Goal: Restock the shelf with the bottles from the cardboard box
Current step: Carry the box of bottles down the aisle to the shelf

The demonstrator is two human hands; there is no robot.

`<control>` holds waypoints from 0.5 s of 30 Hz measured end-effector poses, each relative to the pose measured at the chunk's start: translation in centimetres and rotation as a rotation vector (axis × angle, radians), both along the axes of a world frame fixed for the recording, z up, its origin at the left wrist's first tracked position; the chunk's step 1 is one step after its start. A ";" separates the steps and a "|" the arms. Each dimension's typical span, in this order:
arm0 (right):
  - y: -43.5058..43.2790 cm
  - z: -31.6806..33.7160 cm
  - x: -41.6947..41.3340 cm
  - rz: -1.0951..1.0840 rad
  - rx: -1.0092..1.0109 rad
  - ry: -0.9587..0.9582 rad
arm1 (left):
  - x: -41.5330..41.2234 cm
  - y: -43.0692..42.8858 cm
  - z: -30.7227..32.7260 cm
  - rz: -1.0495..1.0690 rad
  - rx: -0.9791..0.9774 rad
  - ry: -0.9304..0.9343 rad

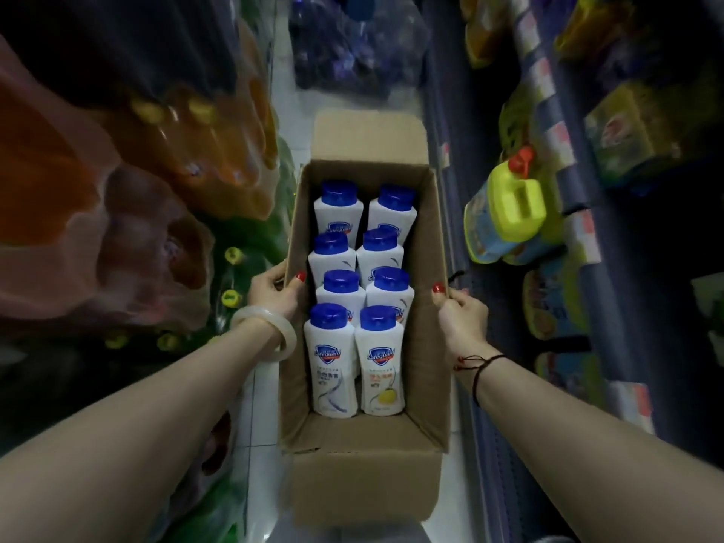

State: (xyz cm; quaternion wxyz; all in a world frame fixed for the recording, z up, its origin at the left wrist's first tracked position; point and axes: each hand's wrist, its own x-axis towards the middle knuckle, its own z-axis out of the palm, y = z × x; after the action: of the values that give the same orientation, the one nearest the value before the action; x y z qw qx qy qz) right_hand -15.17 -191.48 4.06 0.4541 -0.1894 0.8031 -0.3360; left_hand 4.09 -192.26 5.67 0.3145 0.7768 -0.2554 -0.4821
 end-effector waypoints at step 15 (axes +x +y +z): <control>-2.3 -15.4 0.0 0.000 0.058 0.006 | 0.0 -2.6 -15.7 0.042 0.048 0.054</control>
State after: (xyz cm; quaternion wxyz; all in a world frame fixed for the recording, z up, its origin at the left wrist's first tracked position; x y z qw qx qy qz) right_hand -15.17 -193.76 -11.35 0.4569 -0.1774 0.8139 -0.3120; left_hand 4.04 -194.83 -10.04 0.3126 0.7761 -0.2186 -0.5022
